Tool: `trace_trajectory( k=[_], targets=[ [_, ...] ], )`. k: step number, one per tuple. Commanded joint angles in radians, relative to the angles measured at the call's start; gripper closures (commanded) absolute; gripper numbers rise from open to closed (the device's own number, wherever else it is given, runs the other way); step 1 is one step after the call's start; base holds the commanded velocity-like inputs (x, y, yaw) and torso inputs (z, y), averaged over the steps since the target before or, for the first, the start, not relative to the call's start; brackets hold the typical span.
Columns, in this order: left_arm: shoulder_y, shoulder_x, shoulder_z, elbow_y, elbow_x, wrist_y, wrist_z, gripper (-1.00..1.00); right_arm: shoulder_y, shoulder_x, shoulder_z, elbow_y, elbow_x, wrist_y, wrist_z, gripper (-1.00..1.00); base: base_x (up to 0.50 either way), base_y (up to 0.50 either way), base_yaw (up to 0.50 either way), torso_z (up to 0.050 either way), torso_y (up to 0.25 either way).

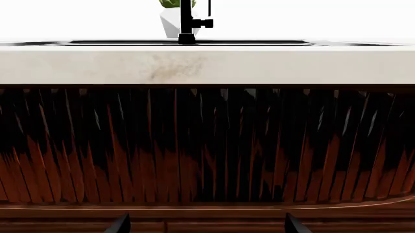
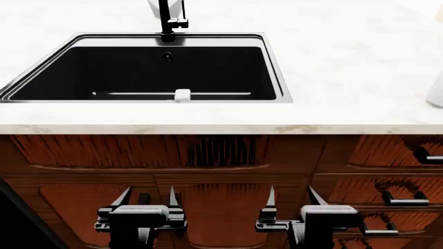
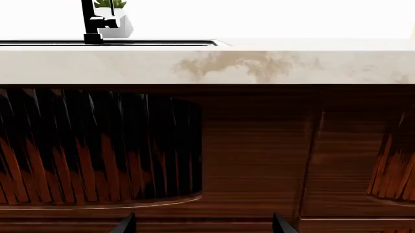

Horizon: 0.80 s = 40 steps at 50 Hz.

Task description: Pick the mug and bottle and place them in the sink. Then turn on the water.

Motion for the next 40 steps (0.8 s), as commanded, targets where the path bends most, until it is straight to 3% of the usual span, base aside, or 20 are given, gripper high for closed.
trace_trajectory(
  k=[1, 13, 40],
  targets=[
    [0.000, -0.016, 0.019, 0.000, -0.015, 0.000, -0.018, -1.00, 0.000, 0.015, -0.021, 0.002, 0.014, -0.002, 0.021, -1.00, 0.00, 0.00, 0.00, 0.000, 0.000],
    [-0.012, -0.051, 0.059, -0.009, -0.042, -0.001, -0.055, -1.00, 0.007, 0.048, -0.062, 0.011, 0.037, 0.009, 0.067, -1.00, -0.01, -0.10, 0.00, 0.000, 0.000],
    [-0.014, -0.086, 0.100, -0.008, -0.077, 0.002, -0.097, -1.00, 0.012, 0.084, -0.105, 0.016, 0.072, 0.014, 0.111, -1.00, -0.02, -0.45, 0.00, 0.000, 0.000]
  ],
)
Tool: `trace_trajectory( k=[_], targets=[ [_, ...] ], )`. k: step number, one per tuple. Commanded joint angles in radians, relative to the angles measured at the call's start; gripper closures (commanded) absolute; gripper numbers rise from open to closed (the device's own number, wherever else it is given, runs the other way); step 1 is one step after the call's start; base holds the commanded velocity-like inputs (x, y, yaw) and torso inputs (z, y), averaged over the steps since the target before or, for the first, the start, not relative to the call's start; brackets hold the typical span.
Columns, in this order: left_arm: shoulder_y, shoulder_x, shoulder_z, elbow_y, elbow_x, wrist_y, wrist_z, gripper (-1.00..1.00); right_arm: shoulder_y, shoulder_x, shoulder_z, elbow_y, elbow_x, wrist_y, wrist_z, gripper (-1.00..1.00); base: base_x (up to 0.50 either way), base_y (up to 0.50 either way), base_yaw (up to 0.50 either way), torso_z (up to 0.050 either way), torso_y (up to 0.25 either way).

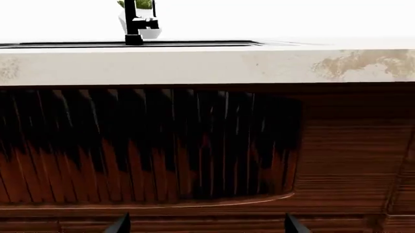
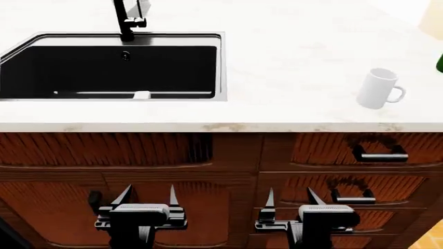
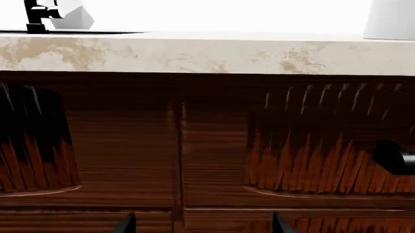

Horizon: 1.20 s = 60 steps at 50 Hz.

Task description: Pick the mug and bottle and place them in the sink. Then turn on the water.

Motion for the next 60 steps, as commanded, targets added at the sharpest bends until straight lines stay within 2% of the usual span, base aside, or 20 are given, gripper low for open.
trace_trajectory(
  k=[1, 60],
  targets=[
    [-0.001, -0.014, 0.017, -0.001, -0.014, 0.002, -0.016, -1.00, 0.001, 0.014, -0.017, 0.001, 0.013, 0.001, 0.018, -1.00, -0.04, -0.50, 0.00, 0.000, 0.000],
    [-0.006, -0.065, 0.080, 0.001, -0.067, 0.009, -0.071, -1.00, 0.012, 0.065, -0.082, 0.004, 0.070, -0.006, 0.067, -1.00, -0.02, -0.50, 0.00, 0.000, 0.000]
  ],
)
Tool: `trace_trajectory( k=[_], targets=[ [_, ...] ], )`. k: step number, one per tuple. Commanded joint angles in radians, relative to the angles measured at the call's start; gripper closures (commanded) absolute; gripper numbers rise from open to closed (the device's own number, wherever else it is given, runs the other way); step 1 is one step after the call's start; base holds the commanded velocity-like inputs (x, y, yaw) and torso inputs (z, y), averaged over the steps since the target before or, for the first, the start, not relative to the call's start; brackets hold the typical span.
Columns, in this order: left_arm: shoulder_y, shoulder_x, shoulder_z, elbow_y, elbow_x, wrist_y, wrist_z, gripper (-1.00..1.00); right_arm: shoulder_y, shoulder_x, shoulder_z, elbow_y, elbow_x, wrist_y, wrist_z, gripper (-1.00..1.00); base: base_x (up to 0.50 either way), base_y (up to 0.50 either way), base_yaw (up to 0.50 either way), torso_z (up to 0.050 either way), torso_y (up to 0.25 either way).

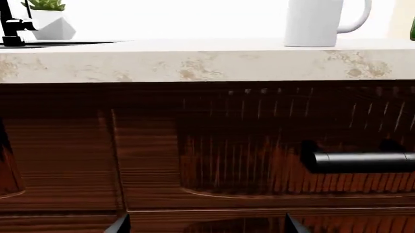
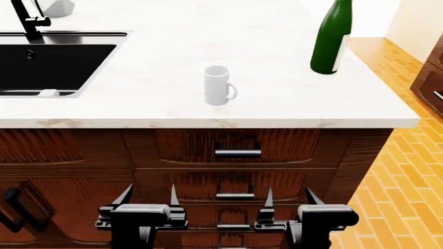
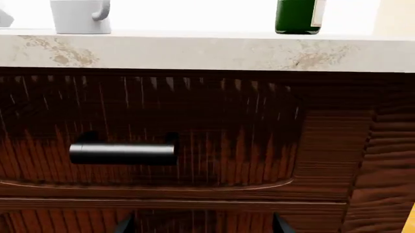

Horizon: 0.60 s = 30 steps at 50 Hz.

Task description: Pick the mug and bottle and place them in the sink. Then turn on the water.

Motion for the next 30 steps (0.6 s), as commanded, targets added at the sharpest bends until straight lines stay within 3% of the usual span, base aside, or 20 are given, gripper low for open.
trace_trajectory(
  k=[1, 8, 16, 22, 30],
  targets=[
    [-0.002, -0.008, 0.009, -0.001, -0.009, 0.002, -0.009, -1.00, 0.002, 0.008, -0.010, 0.000, 0.010, -0.002, 0.008, -1.00, 0.00, -0.50, 0.00, 0.000, 0.000],
    [-0.006, -0.013, 0.015, -0.003, -0.012, 0.001, -0.014, -1.00, 0.004, 0.011, -0.014, 0.001, 0.014, -0.004, 0.014, -1.00, 0.00, -0.50, 0.00, 0.000, 0.000],
    [-0.008, -0.030, 0.029, 0.099, -0.041, -0.073, -0.001, -1.00, -0.018, 0.034, -0.009, -0.103, 0.022, 0.055, 0.035, -1.00, 0.00, 0.00, 0.00, 0.000, 0.000],
    [-0.021, -0.074, 0.053, 0.379, -0.100, -0.301, 0.007, -1.00, -0.063, 0.112, 0.012, -0.388, 0.071, 0.240, 0.036, -1.00, 0.00, 0.00, 0.00, 0.000, 0.000],
    [-0.150, -0.177, -0.045, 0.831, -0.357, -0.827, -0.029, -1.00, -0.017, 0.244, 0.106, -0.725, 0.193, 0.559, 0.044, -1.00, 0.00, 0.00, 0.00, 0.000, 0.000]
  ],
)
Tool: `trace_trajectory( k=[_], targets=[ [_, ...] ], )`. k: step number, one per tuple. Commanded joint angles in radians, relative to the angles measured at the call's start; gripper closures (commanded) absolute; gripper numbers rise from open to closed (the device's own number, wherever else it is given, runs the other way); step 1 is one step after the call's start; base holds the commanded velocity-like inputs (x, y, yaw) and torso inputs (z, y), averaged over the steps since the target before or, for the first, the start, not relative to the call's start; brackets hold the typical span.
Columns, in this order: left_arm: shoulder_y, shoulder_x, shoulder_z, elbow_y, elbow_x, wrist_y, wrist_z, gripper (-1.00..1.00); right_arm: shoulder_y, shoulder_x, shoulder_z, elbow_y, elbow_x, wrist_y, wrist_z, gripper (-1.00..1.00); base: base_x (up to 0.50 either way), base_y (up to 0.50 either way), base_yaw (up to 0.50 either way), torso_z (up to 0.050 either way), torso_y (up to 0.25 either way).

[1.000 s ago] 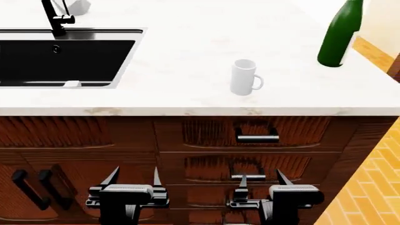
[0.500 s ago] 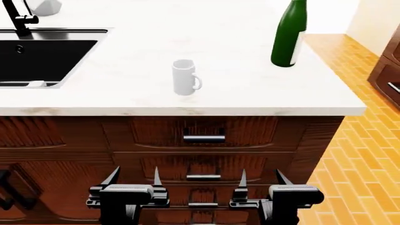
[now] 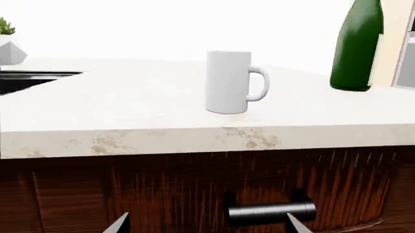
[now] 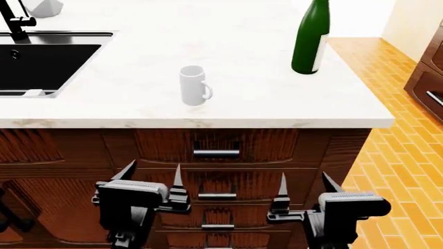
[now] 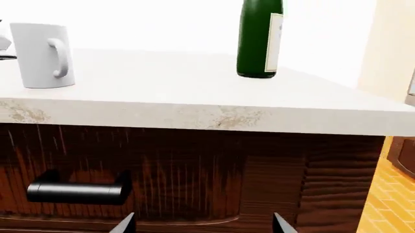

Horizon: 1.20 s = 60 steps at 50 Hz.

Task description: Pick the mug and bottle and place them in the sink. Then turn on the water.

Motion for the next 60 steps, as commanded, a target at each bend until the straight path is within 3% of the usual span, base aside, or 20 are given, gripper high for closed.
trace_trajectory(
  k=[1, 6, 10, 13, 15, 17, 24, 60],
  targets=[
    [-0.143, -0.097, -0.098, 0.485, -0.276, -0.553, -0.037, -1.00, 0.035, 0.149, 0.099, -0.409, 0.136, 0.364, 0.014, -1.00, 0.00, 0.00, 0.00, 0.000, 0.000],
    [-0.327, -0.086, -0.287, 0.611, -0.591, -0.883, -0.115, -1.00, 0.160, 0.213, 0.246, -0.596, 0.326, 0.636, 0.042, -1.00, 0.00, 0.00, 0.00, 0.000, 0.000],
    [-0.514, -0.069, -0.500, 0.621, -0.992, -1.137, -0.306, -1.00, 0.315, 0.246, 0.439, -0.698, 0.597, 0.873, 0.098, -1.00, 0.00, 0.00, 0.00, 0.000, 0.000],
    [-0.630, -0.159, -0.510, 0.500, -1.420, -1.095, -0.648, -1.00, 0.433, 0.311, 0.564, -0.698, 0.865, 0.968, 0.213, -1.00, 0.00, 0.00, 0.00, 0.000, 0.000],
    [-0.710, -0.245, -0.443, 0.458, -1.597, -1.006, -0.809, -1.00, 0.498, 0.347, 0.621, -0.686, 1.002, 1.004, 0.285, -1.00, 0.04, 0.00, 0.00, 0.000, 0.000],
    [-0.766, -0.297, -0.389, 0.443, -1.692, -0.951, -0.896, -1.00, 0.543, 0.378, 0.651, -0.673, 1.104, 1.019, 0.347, -1.00, 0.11, 0.00, 0.00, 0.000, 0.000],
    [-0.842, -0.352, -0.330, 0.419, -1.767, -0.913, -0.947, -1.00, 0.668, 0.423, 0.610, -0.635, 1.252, 1.021, 0.497, -1.00, 0.22, -0.05, 0.00, 0.000, 0.000],
    [-0.972, -0.458, -0.217, 0.396, -1.874, -0.845, -1.026, -1.00, 0.725, 0.536, 0.602, -0.625, 1.498, 0.931, 0.649, -1.00, 0.33, -0.05, 0.00, 0.000, 0.000]
  ],
)
